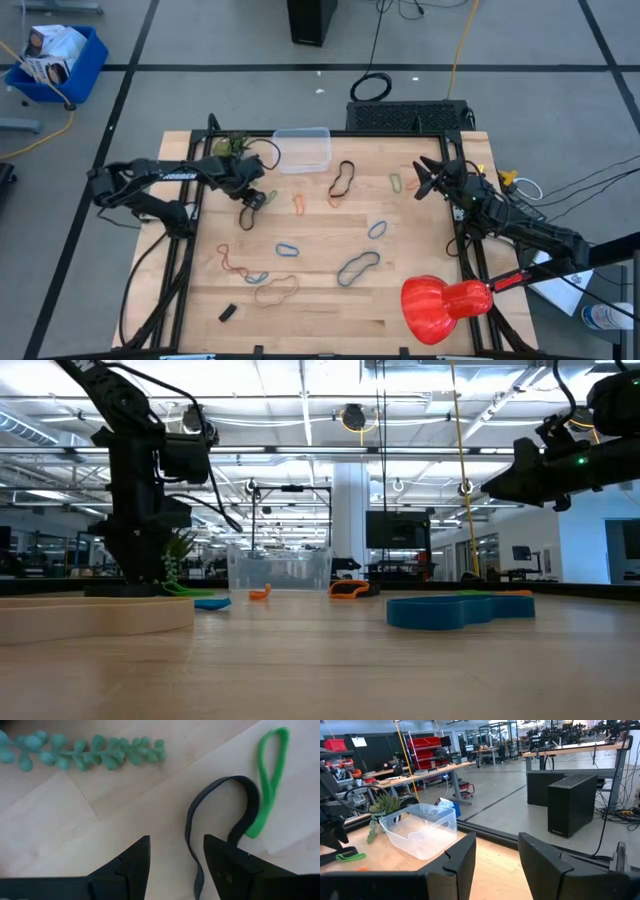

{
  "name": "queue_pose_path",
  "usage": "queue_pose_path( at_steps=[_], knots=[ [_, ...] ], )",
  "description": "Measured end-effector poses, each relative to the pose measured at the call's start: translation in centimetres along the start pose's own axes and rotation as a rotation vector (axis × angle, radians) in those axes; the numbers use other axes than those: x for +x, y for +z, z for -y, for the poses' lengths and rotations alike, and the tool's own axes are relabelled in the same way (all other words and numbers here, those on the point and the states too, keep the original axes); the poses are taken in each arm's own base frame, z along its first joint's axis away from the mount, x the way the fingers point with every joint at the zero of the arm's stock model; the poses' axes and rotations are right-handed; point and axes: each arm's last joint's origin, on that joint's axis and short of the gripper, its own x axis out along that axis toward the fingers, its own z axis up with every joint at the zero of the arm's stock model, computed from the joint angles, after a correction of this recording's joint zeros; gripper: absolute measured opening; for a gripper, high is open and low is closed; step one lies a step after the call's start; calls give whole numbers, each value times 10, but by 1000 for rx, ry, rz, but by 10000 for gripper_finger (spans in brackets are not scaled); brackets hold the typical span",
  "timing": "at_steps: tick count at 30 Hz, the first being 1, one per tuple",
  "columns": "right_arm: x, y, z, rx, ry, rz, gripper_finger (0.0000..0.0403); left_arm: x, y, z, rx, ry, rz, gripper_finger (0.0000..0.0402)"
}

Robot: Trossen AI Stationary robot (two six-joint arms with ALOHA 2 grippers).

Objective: Pick and place rubber bands into bin
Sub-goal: Put the left black rubber band into the transparent bin

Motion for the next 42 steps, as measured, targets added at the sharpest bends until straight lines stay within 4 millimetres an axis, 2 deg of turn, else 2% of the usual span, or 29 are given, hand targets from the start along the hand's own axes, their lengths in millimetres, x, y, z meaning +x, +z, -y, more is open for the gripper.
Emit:
queue_pose_path(
  at_steps=[8, 18, 22, 30, 37, 42],
  knots=[
    [0, 0, 0, -1, -1, -3, 141, 15, 2, 3, 0, -8, -78, 191],
    [0, 0, 0, -1, -1, -1, 141, 18, 1, 3, 1, -10, -94, 185],
    [0, 0, 0, -1, -1, -1, 141, 18, 2, 4, 7, -17, -96, 144],
    [0, 0, 0, -1, -1, 0, 141, 19, 2, 4, 9, -25, -91, 15],
    [0, 0, 0, 0, -1, 0, 141, 18, 3, 5, 7, -42, -87, 15],
    [0, 0, 0, 0, -1, 0, 141, 9, 1, 4, 5, -93, -63, 10]
  ],
)
